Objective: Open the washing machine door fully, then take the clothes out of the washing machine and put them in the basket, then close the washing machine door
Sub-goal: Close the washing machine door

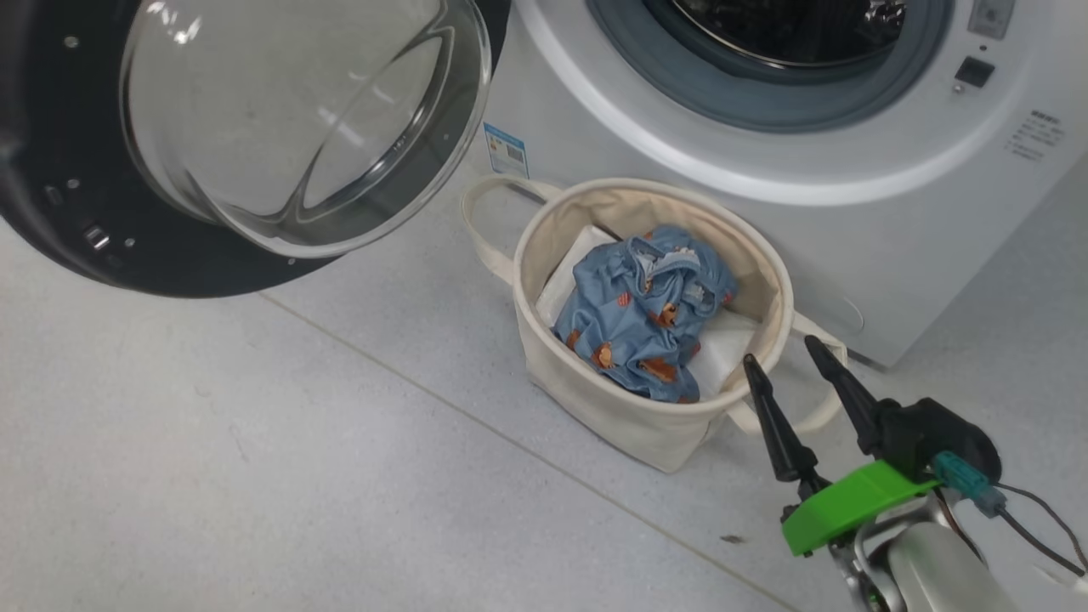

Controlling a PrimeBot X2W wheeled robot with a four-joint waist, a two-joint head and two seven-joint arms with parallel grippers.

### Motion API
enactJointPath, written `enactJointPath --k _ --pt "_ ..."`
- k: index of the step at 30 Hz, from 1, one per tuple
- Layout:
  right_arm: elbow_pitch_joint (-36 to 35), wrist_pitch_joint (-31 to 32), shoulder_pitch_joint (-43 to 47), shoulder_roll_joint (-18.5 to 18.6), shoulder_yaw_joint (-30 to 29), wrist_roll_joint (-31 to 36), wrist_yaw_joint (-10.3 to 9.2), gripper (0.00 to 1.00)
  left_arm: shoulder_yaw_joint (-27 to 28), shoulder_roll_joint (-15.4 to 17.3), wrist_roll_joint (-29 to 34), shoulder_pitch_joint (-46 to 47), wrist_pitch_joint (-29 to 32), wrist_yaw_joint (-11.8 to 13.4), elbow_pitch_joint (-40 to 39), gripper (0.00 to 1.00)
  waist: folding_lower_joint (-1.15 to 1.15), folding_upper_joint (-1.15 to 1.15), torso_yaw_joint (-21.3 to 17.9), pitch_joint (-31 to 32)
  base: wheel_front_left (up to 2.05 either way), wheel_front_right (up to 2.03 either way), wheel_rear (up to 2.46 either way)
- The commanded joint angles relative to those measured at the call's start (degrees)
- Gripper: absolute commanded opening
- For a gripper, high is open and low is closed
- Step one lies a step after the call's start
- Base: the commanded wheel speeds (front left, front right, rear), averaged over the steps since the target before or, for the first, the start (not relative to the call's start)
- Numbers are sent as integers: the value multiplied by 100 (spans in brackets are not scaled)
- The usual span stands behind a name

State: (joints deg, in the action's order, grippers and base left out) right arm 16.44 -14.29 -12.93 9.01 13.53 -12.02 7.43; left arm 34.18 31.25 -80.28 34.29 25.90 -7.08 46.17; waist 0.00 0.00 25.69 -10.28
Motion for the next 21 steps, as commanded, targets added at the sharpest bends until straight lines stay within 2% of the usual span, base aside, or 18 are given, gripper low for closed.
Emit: enactJointPath --k 1,7,17,21 --pt "-158 -64 -206 76 113 47 6 100 81 525 -4 289 50 -36 -76 0 0 0 -40 -90 0 0 0" --pt "-386 91 -268 292 52 113 6 100 -113 676 32 961 11 -39 307 0 0 0 -130 -414 0 0 0" --pt "-1015 429 -285 530 -174 255 6 100 -343 533 -30 1734 -321 -40 334 0 0 0 -287 -1063 0 0 0" --pt "-1221 519 -270 574 -283 311 6 100 -409 427 -2 1939 -724 -40 272 0 0 0 -330 -1284 0 0 0"
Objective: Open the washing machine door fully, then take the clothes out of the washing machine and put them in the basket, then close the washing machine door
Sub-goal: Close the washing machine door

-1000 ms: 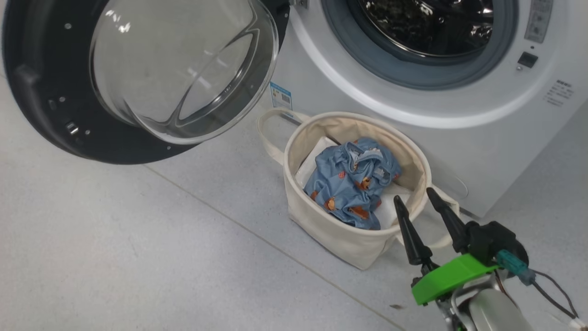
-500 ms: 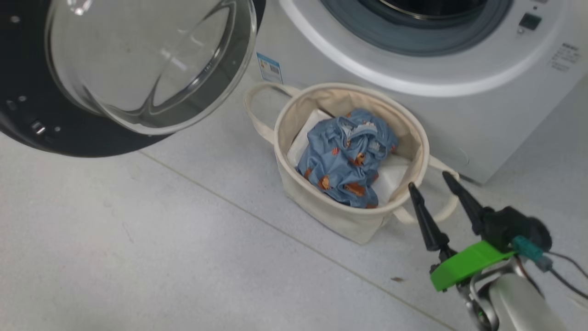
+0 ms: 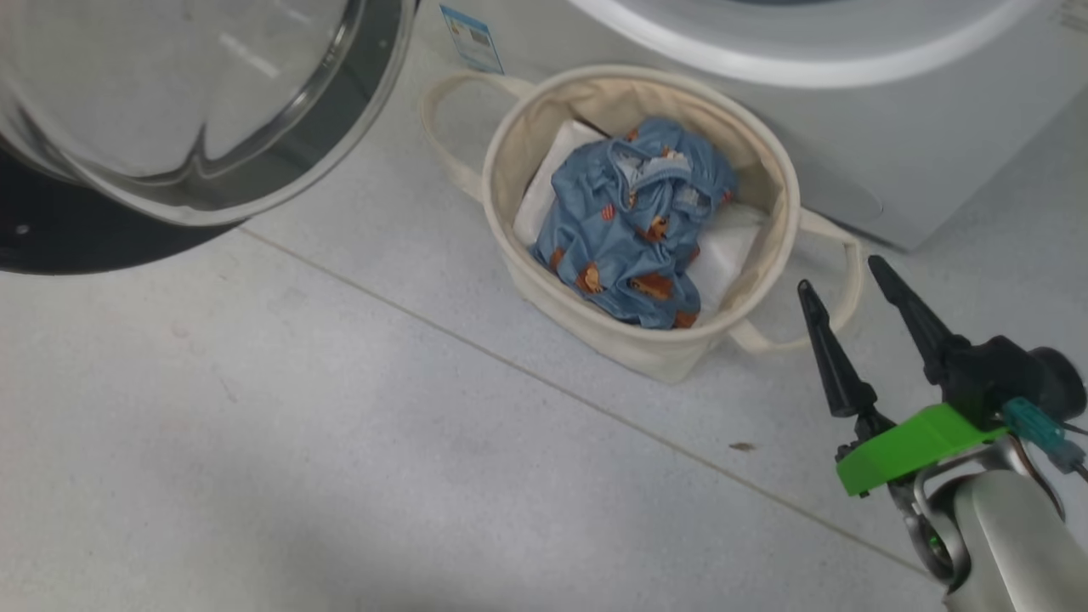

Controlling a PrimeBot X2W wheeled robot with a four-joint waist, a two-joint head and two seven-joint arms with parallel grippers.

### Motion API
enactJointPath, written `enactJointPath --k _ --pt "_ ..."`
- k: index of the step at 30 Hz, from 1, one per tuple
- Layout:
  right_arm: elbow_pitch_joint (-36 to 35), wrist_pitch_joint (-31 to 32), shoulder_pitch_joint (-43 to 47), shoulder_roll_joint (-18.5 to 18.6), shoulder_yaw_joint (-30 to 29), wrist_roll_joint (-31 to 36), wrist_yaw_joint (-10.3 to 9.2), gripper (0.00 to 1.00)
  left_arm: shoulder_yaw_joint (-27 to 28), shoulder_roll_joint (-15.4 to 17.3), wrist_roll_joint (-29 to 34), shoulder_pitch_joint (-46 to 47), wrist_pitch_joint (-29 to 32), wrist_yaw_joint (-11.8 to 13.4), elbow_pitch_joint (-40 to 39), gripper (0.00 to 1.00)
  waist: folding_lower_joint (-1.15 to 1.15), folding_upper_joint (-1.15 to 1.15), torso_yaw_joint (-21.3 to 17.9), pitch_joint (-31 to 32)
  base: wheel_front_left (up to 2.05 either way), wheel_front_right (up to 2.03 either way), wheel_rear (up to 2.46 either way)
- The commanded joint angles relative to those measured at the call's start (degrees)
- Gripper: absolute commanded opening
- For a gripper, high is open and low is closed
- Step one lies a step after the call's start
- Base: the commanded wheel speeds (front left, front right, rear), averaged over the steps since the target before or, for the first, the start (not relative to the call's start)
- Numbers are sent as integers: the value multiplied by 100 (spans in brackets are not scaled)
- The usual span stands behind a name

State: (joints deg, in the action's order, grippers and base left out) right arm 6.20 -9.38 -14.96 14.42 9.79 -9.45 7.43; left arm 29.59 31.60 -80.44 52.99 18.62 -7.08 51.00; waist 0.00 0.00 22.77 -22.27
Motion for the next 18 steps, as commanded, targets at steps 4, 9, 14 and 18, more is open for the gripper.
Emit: enactJointPath --k 4,9,14,18 --pt "-316 68 -40 42 15 86 6 100 -77 290 21 180 -209 -40 -217 0 0 0 -93 -189 0 0 0" --pt "-380 89 -16 49 -4 104 6 100 -305 242 27 238 -209 -40 -181 0 0 0 -141 -210 0 0 0" --pt "-395 87 -8 50 -2 107 6 100 -570 211 72 211 -171 -40 -156 0 0 0 -138 -171 0 0 0" --pt "-374 85 8 46 24 90 6 100 -752 169 36 141 -73 -40 -220 0 0 0 -112 -121 0 0 0"
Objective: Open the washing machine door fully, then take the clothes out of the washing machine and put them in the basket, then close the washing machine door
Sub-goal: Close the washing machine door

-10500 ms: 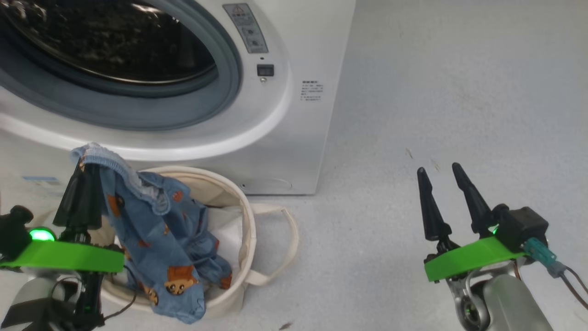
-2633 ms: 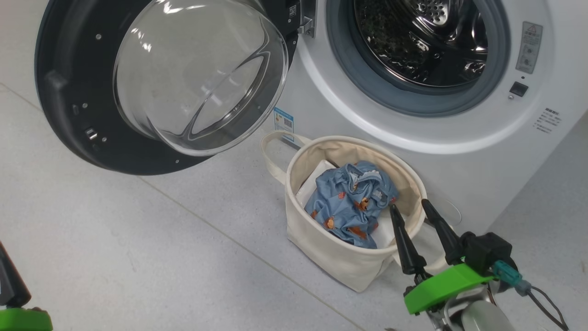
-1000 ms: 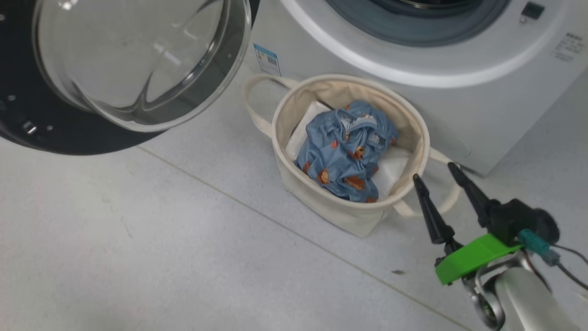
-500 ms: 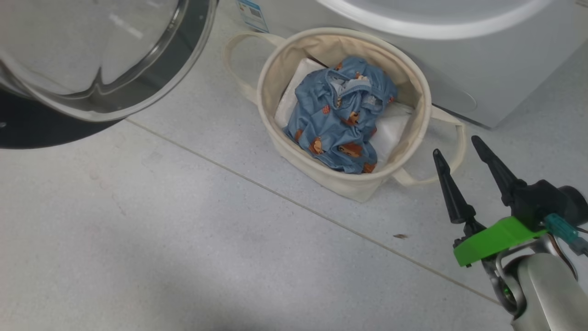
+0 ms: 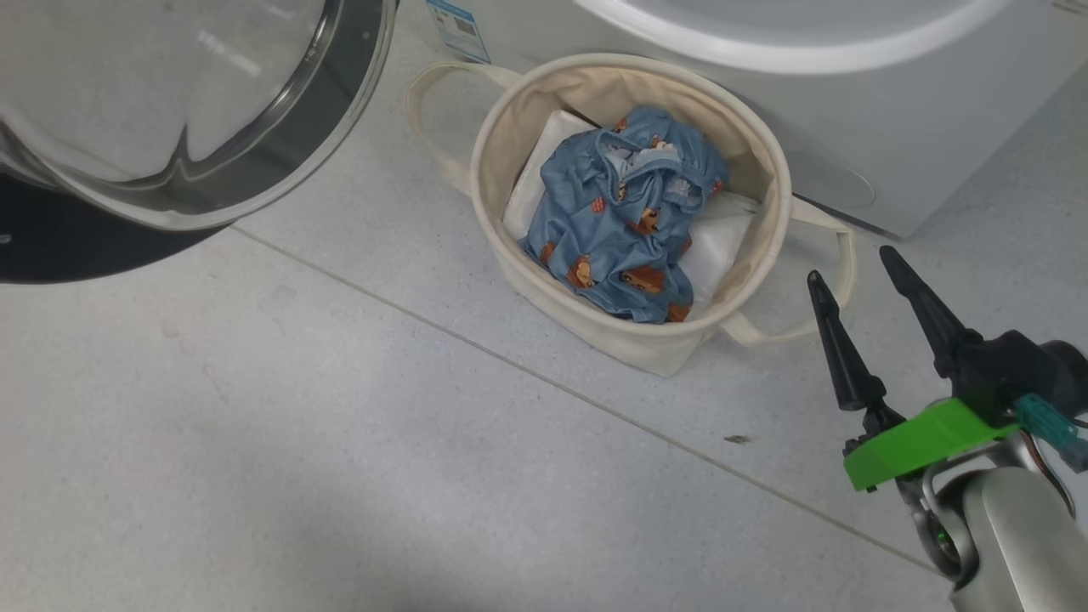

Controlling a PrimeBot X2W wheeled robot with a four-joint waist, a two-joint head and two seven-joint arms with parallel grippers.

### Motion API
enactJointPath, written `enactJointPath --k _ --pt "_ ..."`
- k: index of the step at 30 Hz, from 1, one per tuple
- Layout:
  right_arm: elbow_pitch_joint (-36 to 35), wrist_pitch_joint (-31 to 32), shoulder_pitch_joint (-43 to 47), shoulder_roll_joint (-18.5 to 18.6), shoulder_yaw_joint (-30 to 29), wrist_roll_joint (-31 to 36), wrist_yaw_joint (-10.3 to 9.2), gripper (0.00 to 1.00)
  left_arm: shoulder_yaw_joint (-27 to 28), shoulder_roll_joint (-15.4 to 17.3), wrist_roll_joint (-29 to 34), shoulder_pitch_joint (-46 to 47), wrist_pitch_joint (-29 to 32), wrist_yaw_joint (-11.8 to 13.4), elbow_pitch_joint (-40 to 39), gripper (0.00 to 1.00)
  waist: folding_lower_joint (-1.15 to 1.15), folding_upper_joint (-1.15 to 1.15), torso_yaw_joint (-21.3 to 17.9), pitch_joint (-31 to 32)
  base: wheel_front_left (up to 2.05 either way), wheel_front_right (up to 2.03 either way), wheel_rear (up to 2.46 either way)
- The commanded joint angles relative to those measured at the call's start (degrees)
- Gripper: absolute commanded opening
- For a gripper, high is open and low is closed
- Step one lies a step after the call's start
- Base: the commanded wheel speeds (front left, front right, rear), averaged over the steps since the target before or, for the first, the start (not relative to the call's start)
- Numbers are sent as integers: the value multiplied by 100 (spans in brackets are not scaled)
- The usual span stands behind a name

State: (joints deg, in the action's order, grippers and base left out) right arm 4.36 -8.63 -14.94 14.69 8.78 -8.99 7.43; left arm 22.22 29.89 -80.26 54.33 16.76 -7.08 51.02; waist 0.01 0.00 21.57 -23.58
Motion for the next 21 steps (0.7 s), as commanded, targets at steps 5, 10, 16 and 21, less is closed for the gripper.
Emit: enactJointPath --k 5,10,16,21 --pt "-148 -8 15 2 163 25 6 100 -163 331 -171 -120 478 -40 -340 0 -1 0 21 90 0 0 0" --pt "-54 -63 29 -44 191 3 6 100 -343 410 -267 -392 902 -40 -539 0 -1 0 -7 204 0 0 0" --pt "156 -178 45 -149 269 -46 6 100 -440 465 -480 -743 1413 -40 -822 0 -1 0 -18 430 0 0 0" --pt "370 -300 32 -250 360 -104 6 100 -587 511 -516 -1125 1768 -40 -1230 0 -1 0 -38 650 0 0 0"
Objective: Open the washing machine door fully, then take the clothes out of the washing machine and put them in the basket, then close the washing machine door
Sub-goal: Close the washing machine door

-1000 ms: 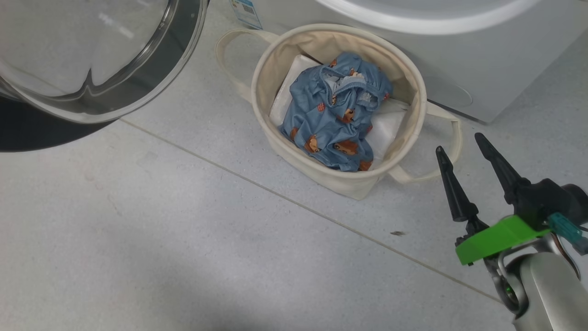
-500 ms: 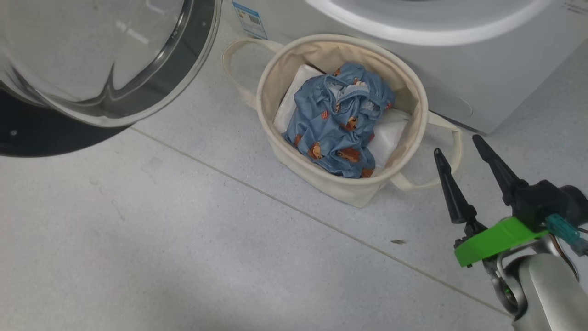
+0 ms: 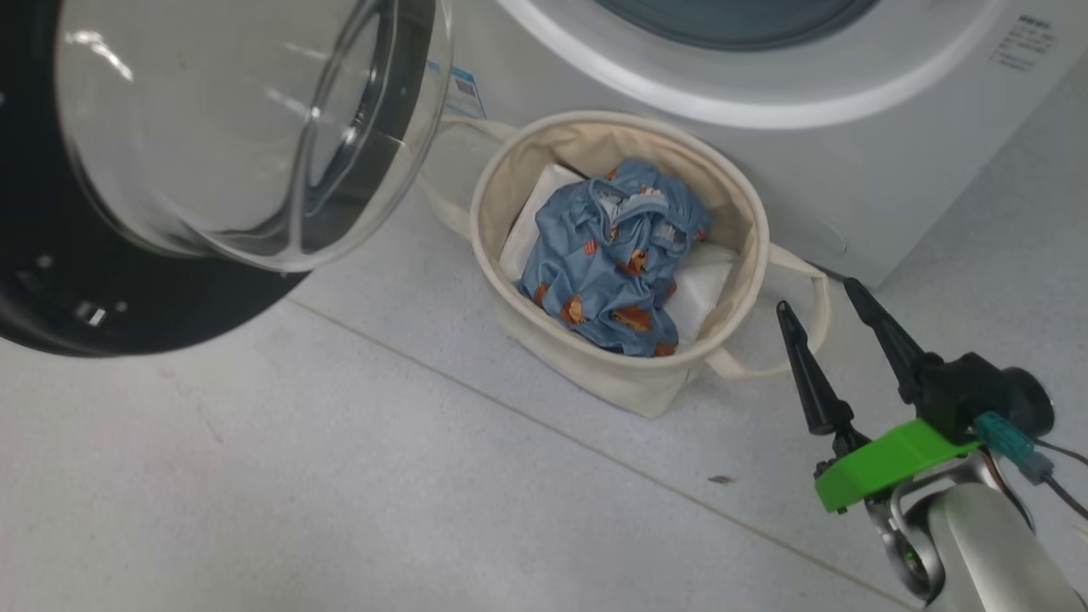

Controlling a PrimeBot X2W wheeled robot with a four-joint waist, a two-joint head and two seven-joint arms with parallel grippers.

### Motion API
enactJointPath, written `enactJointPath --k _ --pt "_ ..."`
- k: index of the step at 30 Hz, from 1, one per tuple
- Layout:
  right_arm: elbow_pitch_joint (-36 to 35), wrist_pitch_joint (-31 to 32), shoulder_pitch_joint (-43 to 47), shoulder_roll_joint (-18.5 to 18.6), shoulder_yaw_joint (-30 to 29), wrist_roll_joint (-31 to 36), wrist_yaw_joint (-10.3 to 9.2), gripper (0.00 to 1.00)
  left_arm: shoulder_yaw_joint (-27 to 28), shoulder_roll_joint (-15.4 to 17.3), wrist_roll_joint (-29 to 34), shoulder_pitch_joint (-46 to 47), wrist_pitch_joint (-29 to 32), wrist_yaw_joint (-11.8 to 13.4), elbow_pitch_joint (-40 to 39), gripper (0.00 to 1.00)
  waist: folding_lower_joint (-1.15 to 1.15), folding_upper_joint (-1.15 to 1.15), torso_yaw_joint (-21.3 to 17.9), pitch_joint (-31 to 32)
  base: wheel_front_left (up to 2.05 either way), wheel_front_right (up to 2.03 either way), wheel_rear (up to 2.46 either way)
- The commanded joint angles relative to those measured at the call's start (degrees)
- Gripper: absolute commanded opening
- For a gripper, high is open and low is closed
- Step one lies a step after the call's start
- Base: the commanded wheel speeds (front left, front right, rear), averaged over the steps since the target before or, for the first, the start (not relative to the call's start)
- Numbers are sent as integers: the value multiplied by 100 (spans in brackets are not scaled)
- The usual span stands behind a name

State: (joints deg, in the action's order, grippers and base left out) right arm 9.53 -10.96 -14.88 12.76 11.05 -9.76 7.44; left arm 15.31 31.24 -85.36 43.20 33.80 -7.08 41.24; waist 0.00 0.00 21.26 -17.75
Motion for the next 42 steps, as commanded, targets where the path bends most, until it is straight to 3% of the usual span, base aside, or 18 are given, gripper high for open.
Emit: enactJointPath --k 1,16,28,32,38,42 --pt "-148 -67 26 -56 133 -27 5 100 104 376 -6 -12 64 -40 -252 0 0 0 -7 67 0 0 0" --pt "526 -377 111 -453 264 -244 5 100 -911 -442 73 -1396 735 -40 -2708 0 0 0 -83 848 0 0 0" --pt "527 -402 156 -697 155 -284 5 100 -1656 -1137 653 -2150 430 87 -4363 0 0 0 -764 1059 0 0 0" --pt "472 -403 150 -715 63 -249 5 100 -1950 -1274 1145 -2097 134 39 -4426 0 0 0 -1074 1026 0 0 0" --pt "342 -403 124 -731 -67 -187 5 100 -2228 -1476 1764 -1755 -627 -27 -3916 0 0 0 -1763 1003 0 0 0" --pt "255 -403 147 -734 -200 -153 5 100 -2381 -1479 1851 -1592 -916 -37 -3678 0 0 0 -2192 975 0 0 0"
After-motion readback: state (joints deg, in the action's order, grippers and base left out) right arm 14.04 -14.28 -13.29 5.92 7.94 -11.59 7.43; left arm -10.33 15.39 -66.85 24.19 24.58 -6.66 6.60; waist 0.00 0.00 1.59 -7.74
